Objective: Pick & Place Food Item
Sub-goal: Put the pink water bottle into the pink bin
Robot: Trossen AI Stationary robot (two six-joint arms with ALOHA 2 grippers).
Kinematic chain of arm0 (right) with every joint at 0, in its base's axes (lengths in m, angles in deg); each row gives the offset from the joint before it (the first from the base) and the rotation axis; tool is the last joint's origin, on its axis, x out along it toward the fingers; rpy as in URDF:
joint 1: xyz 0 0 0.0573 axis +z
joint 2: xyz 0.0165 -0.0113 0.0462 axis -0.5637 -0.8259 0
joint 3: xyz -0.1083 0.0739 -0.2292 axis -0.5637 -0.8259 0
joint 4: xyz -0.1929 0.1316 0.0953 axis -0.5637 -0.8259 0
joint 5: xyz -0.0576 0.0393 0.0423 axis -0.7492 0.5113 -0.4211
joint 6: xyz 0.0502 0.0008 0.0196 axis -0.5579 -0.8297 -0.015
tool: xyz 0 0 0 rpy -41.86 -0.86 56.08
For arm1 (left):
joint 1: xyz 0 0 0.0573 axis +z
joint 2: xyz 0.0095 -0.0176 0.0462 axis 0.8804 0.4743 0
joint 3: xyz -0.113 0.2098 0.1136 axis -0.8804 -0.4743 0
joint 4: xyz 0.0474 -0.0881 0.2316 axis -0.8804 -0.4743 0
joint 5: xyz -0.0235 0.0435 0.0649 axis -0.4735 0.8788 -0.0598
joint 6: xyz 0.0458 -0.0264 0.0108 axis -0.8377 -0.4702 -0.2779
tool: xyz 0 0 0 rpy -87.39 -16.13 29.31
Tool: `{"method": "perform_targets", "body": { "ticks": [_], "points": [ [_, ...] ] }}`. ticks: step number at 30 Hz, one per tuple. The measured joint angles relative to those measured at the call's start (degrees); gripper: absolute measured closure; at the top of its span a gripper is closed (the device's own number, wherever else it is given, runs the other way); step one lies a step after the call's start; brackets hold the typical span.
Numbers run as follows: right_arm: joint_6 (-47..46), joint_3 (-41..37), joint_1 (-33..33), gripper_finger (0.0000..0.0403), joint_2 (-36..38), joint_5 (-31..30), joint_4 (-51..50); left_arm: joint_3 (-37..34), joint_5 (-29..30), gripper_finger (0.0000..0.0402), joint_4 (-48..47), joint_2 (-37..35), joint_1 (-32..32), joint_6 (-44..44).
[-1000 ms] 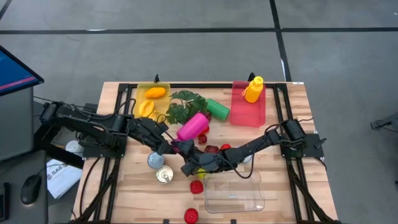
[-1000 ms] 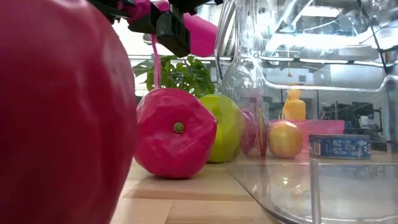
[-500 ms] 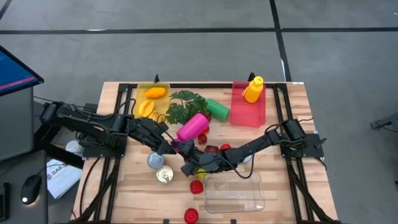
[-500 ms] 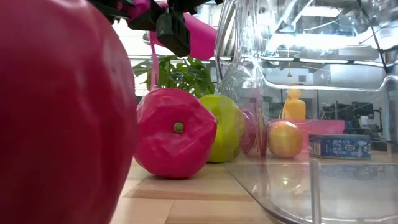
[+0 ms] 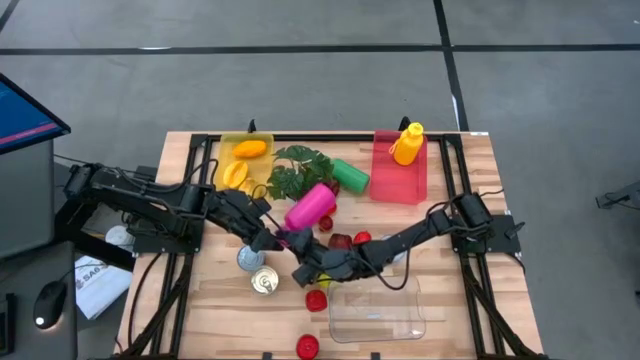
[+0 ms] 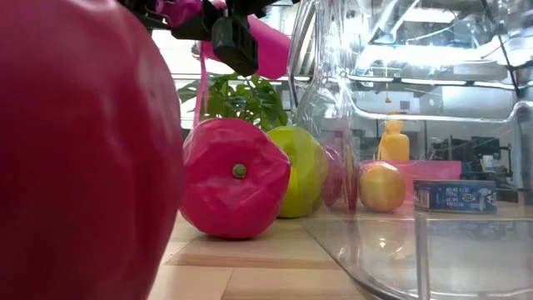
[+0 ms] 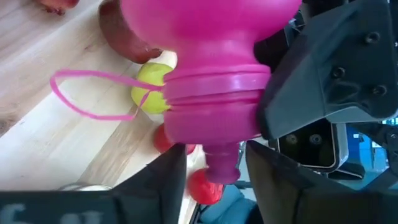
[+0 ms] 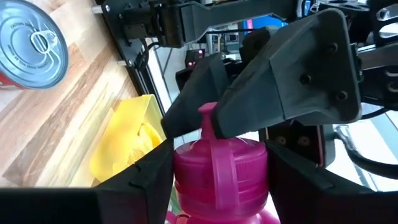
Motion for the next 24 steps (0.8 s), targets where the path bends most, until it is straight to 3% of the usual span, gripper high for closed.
{"method": "perform_targets", "body": {
  "ticks": [12,19,24],
  "points": [
    [0.0,0.0,0.3,0.0196,1.6,-4.0,-0.5,0.0,-4.4,0.0157,0.8,-3.0,0.8,-3.0],
    [-0.3,0.0,0.8,0.0193,4.7,-8.6,-0.9,0.0,-3.5,0.0155,0.8,-9.3,2.9,-11.8],
    [-2.3,0.0,0.8,0.0193,9.5,-15.6,-2.4,0.0,-2.0,0.0165,1.9,-12.9,4.4,-18.9]
  ]
}}
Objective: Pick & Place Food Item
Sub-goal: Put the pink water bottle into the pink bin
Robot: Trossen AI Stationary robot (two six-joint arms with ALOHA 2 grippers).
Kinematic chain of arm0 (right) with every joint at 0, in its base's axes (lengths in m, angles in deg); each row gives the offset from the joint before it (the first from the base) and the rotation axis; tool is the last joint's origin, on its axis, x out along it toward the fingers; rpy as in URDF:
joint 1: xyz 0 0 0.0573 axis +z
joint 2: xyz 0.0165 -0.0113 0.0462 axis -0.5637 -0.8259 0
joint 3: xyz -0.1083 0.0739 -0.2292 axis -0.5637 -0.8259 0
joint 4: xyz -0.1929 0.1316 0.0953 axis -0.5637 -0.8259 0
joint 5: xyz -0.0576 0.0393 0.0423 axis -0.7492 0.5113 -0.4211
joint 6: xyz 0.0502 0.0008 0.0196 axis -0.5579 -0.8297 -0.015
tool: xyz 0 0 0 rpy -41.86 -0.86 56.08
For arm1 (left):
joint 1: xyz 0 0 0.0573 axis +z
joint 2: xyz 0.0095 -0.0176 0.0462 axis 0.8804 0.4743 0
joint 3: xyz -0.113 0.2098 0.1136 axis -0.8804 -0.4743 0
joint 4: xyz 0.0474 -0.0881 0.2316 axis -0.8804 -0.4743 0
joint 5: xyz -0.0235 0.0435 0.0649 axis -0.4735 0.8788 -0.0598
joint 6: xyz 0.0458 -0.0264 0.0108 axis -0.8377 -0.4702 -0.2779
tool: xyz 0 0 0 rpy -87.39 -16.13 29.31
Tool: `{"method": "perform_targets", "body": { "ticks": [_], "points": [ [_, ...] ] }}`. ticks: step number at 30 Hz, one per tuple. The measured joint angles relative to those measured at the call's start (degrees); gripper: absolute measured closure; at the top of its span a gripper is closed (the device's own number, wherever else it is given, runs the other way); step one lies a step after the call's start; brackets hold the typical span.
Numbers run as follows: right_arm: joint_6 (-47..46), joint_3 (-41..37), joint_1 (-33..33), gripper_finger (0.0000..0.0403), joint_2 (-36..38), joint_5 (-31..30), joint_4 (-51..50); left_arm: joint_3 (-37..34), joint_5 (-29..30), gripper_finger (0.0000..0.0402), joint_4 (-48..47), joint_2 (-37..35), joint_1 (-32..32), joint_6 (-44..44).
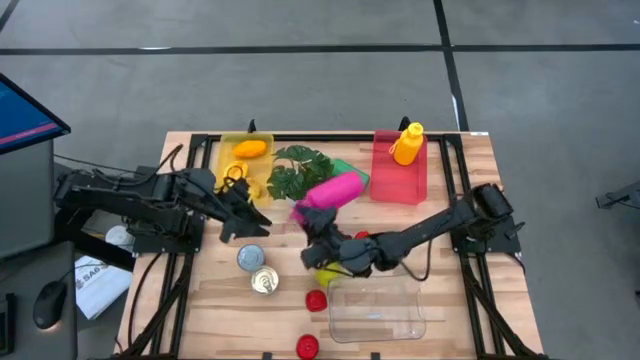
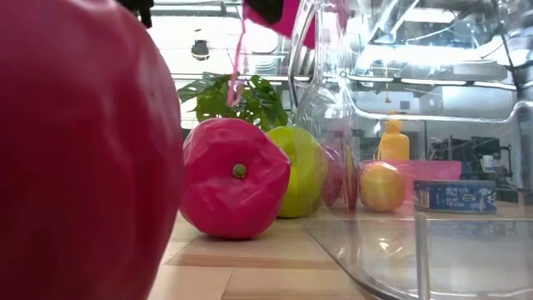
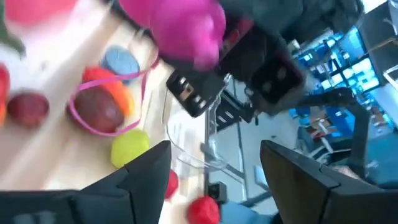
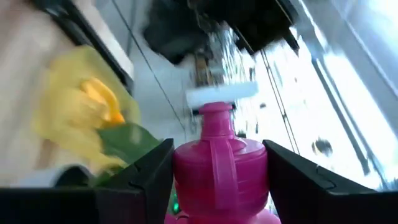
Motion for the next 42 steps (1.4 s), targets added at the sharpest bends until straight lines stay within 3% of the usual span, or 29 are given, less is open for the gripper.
{"method": "perform_targets", "body": {
  "ticks": [10,20,26,31,38,42],
  "points": [
    [-10.6,0.0,1.8,0.0191,11.2,-9.1,-3.5,0.0,1.3,0.0175,10.9,0.5,1.7,-18.0],
    [-13.3,0.0,8.4,0.0191,19.5,-19.1,-6.0,0.0,1.3,0.0175,12.4,3.4,1.7,-24.8],
    [-21.4,0.0,13.8,0.0191,23.5,-23.6,-13.1,0.0,1.3,0.0175,12.7,6.0,1.7,-26.0],
    [-41.0,0.0,16.2,0.0191,26.1,-23.8,-30.7,0.0,1.3,0.0175,13.7,7.4,1.7,-27.2],
    [-88.0,0.0,15.7,0.0191,27.4,-23.9,-74.5,0.0,1.2,0.0175,13.8,7.8,1.7,-28.8],
    [-109.5,-1.1,15.6,0.0191,27.4,-27.4,-90.9,0.0,1.2,0.0175,13.3,8.0,1.7,-28.7]
  ]
}}
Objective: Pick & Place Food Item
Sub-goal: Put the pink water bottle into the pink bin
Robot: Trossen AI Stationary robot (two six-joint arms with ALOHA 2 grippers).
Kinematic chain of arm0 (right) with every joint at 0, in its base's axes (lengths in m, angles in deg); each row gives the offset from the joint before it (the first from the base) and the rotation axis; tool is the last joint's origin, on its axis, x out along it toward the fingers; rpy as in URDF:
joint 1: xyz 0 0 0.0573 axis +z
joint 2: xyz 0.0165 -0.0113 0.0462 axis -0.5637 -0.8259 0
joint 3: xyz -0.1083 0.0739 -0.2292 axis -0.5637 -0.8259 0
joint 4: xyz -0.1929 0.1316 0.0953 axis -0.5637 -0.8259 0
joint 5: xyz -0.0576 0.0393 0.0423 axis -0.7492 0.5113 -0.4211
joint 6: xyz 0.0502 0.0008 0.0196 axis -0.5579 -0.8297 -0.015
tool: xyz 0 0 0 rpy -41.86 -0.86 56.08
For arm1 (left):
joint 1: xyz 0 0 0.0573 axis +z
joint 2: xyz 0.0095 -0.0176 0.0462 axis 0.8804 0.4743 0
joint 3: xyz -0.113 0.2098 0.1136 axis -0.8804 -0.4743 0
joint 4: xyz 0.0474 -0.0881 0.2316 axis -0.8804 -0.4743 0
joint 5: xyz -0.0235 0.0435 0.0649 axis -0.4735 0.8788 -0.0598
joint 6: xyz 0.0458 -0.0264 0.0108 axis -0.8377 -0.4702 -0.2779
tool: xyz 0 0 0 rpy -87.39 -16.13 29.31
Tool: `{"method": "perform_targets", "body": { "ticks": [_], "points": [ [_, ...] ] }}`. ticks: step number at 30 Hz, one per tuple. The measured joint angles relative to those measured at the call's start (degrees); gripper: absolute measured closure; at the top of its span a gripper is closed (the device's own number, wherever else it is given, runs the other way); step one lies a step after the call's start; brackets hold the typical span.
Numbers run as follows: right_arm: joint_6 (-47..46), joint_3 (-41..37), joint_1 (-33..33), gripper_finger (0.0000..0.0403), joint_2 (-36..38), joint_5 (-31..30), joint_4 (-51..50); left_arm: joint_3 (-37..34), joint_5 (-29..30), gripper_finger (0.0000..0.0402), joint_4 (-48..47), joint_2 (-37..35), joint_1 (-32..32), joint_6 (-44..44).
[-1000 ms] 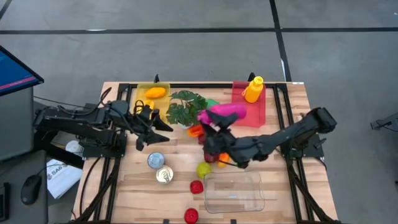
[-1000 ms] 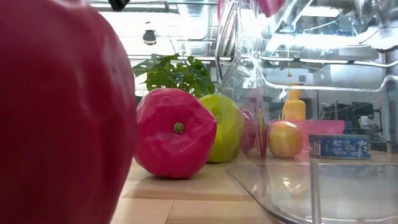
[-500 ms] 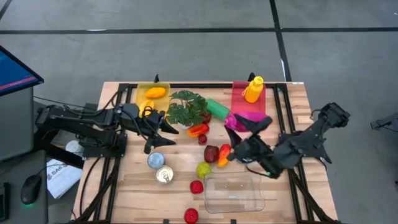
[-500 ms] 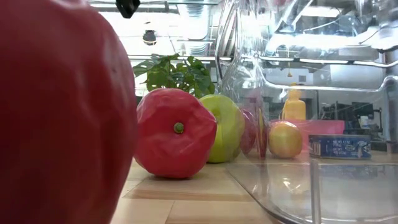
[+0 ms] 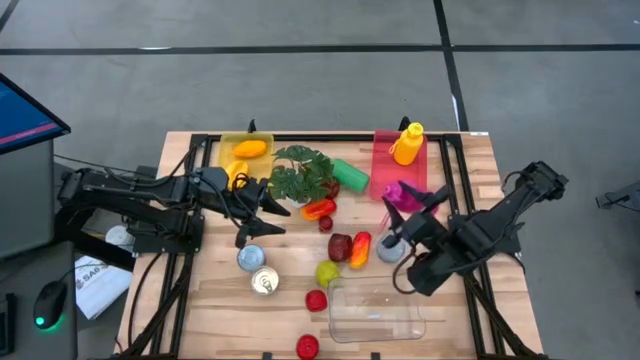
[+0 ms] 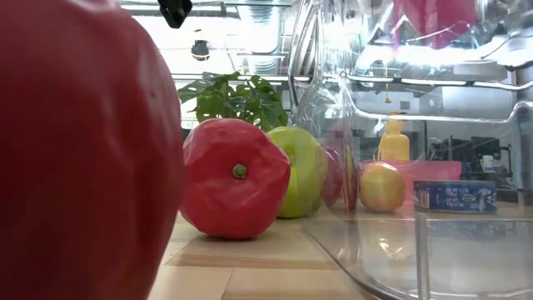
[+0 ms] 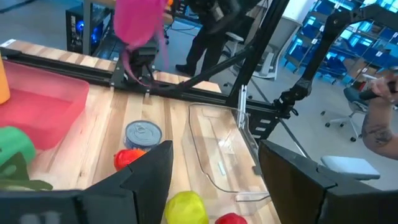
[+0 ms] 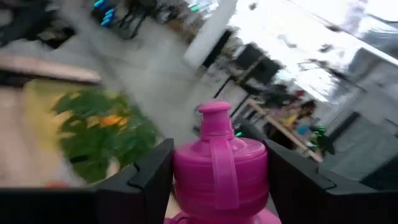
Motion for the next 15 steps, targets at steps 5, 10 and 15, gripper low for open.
{"method": "perform_targets", "body": {
  "ticks": [5,10,15],
  "points": [
    [-23.2,-3.1,-0.1,0.0191,0.0,-0.7,-16.3,0.0,0.0,0.0175,0.2,0.0,0.0,0.0],
    [-39.1,-9.0,-1.9,0.0191,-0.1,-0.6,-22.9,0.0,0.0,0.0175,0.2,0.0,0.0,-1.3],
    [-48.8,-15.2,-3.7,0.0191,0.5,-0.6,-24.7,0.0,0.0,0.0175,0.2,0.0,0.0,-1.3]
  ]
}}
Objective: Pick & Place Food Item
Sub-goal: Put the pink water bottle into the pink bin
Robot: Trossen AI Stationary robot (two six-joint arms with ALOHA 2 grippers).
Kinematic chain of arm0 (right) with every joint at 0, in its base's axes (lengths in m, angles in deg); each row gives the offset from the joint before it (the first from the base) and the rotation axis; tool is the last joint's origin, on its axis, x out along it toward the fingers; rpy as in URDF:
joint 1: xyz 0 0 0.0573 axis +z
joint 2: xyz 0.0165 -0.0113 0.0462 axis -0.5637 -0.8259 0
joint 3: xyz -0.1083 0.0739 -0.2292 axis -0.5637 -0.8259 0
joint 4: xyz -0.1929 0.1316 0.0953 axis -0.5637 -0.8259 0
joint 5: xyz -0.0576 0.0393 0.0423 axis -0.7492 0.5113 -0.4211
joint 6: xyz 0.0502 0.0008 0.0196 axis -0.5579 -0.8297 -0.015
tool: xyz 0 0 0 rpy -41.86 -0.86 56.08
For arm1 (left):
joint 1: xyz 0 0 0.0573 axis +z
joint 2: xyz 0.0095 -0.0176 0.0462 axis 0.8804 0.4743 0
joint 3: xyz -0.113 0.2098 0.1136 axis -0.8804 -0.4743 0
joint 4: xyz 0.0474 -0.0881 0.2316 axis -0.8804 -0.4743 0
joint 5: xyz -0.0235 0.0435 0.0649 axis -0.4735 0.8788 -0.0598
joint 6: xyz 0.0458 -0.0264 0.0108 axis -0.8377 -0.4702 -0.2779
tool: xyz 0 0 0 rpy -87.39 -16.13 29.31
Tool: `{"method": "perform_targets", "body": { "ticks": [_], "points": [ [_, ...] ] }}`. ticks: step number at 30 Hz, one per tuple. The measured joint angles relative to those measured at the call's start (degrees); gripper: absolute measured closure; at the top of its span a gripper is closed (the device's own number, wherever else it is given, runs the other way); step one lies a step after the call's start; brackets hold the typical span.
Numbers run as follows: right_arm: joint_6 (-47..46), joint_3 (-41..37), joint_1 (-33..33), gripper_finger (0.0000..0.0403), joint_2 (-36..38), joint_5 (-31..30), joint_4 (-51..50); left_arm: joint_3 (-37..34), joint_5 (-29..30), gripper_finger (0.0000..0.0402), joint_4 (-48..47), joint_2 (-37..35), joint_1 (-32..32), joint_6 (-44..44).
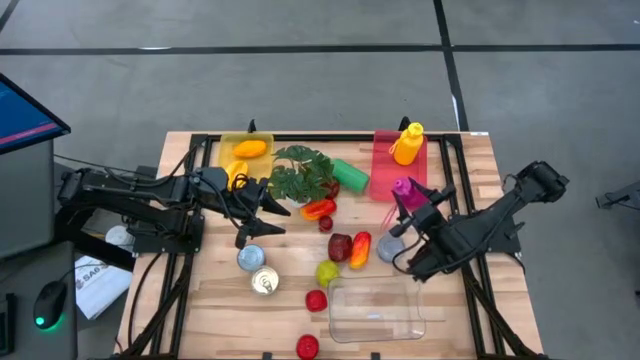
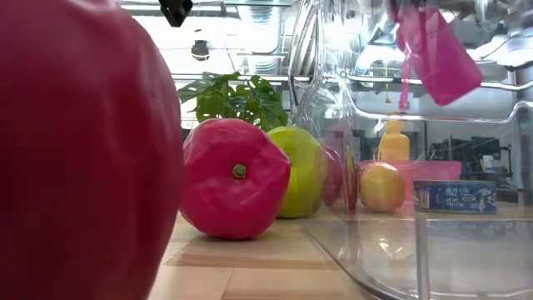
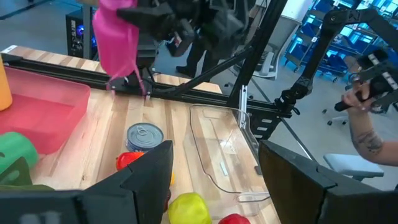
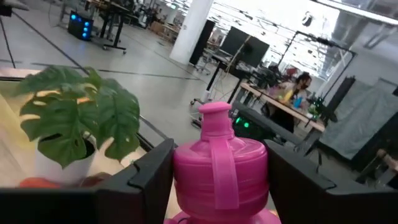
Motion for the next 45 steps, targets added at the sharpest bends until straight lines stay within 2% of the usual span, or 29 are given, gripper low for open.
{"method": "perform_targets", "body": {
  "ticks": [11,20,25,31,41,45],
  "points": [
    [-17.2,-10.4,-5.2,0.0191,0.6,0.0,-1.3,0.0,0.0,0.0175,0.0,0.0,0.0,0.1],
    [-19.0,-12.1,-14.6,0.0191,0.6,0.0,-1.5,0.0,0.0,0.0175,0.0,0.0,0.0,0.0],
    [-23.1,-12.1,-18.2,0.0191,0.6,0.0,-0.8,0.0,1.2,0.0175,0.0,0.0,0.0,-0.1],
    [-25.5,-12.1,-15.8,0.0191,0.6,0.0,-0.1,0.0,2.8,0.0175,0.0,0.0,0.0,-0.1],
    [-28.4,-10.3,-0.8,0.0191,0.6,0.0,3.7,0.0,3.0,0.0175,-0.4,0.0,0.0,0.1],
    [-27.2,-9.6,0.1,0.0191,0.6,0.0,3.5,0.0,3.0,0.0175,-0.4,0.0,0.0,0.1]
  ]
}}
